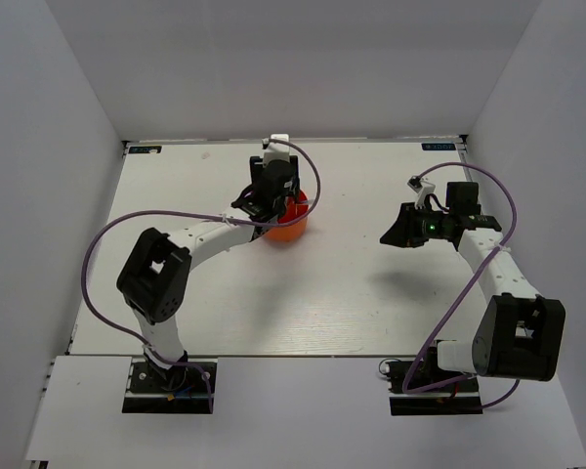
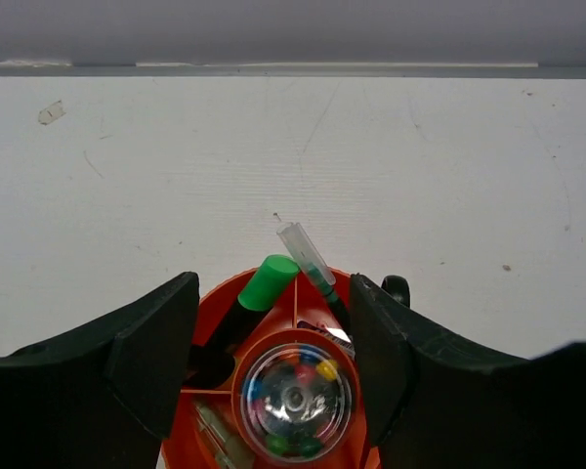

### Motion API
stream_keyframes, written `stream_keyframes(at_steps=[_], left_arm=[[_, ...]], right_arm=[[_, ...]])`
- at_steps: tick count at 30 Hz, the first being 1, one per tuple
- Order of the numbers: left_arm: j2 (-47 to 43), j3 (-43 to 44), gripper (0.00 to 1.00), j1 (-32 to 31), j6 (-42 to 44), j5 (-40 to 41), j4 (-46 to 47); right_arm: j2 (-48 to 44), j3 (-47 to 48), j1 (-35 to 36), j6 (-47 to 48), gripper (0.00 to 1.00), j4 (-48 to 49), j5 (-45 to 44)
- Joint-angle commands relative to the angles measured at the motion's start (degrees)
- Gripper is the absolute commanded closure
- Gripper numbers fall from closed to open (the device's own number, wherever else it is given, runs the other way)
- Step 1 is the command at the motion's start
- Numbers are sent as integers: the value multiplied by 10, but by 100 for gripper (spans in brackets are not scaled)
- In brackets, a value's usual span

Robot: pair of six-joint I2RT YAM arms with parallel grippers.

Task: Sort the stationery into containers
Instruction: Place the stationery in the storage box, then reset both arms

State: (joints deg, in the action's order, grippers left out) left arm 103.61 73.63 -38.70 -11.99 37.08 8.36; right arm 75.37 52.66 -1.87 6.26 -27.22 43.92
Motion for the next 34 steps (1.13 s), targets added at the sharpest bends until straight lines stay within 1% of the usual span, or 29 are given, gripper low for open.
stream_keyframes(at_steps=[1, 5, 7, 8, 9, 10, 11, 12, 13, 14, 15, 16, 17, 18, 19, 20, 21, 22, 23, 24, 25, 28, 29, 32, 34], left_arm=[[-50, 1, 27, -4, 1, 8, -12], [-67, -1, 26, -8, 7, 12, -12], [-80, 1, 31, -15, 15, 12, -12], [-100, 3, 45, -16, 27, 17, -12], [-110, 3, 60, -23, 30, 18, -12], [-121, 10, 84, -24, 35, 19, -34], [-156, 13, 90, -28, 36, 12, -52], [-169, 20, 93, -28, 32, 2, -75], [-187, 22, 93, -30, 26, -29, -164], [-238, 22, 81, -28, 6, -74, -198], [-256, 13, 64, -25, 0, -130, -260], [-297, -7, 40, -13, -2, -160, -313], [-318, -42, 4, -9, -7, -187, -331], [-358, -65, 0, -2, -8, -262, -366], [-404, -132, 0, 17, -9, -277, -394], [-424, -153, 0, 24, -10, -285, -416], [-483, -176, 0, 28, -11, -285, -428], [-502, -238, 0, 46, -9, -284, -448], [-518, -257, 0, 54, -6, -284, -454], [-562, -275, 0, 64, -1, -291, -456], [-574, -304, 0, 83, 8, -295, -457], [-609, -353, 0, 123, 14, -342, -460], [-622, -368, 0, 142, 14, -344, -455], [-644, -400, 0, 146, 14, -342, -436], [-639, -397, 0, 158, 8, -368, -445]], right_arm=[[0, 3, -2, 6, 70, -1, 13], [-1, 3, -2, 4, 69, -1, 13], [-2, 3, -3, 3, 67, -5, 13], [-1, 4, -3, 3, 65, -3, 13], [-1, 3, -2, 7, 55, -3, 12], [-1, 3, -2, 11, 47, -5, 11], [-2, 4, -2, 16, 39, -5, 10], [-3, 4, -2, 18, 32, -5, 7], [-4, 3, -3, 18, 10, -5, -6], [-9, 4, -4, 14, 10, -1, -17], [-13, 2, -4, 14, 10, 4, -23], [-18, -1, -4, 13, 10, 4, -63], [-23, -4, -3, 8, 10, 10, -76], [-40, -6, -3, 5, 10, 25, -108], [-45, -19, -2, -11, 10, 33, -152], [-55, -20, -2, -27, 10, 43, -169], [-60, -23, -2, -35, 10, 55, -199], [-66, -21, -2, -56, 10, 56, -236], [-67, -22, -3, -74, 10, 59, -252], [-72, -23, -2, -94, 10, 62, -260], [-80, -31, -2, -106, 10, 69, -283], [-97, -55, -2, -126, 10, 85, -282], [-102, -58, -2, -129, 10, 89, -280], [-125, -86, -2, -123, 10, 96, -283], [-155, -100, -4, -112, 10, 122, -290]])
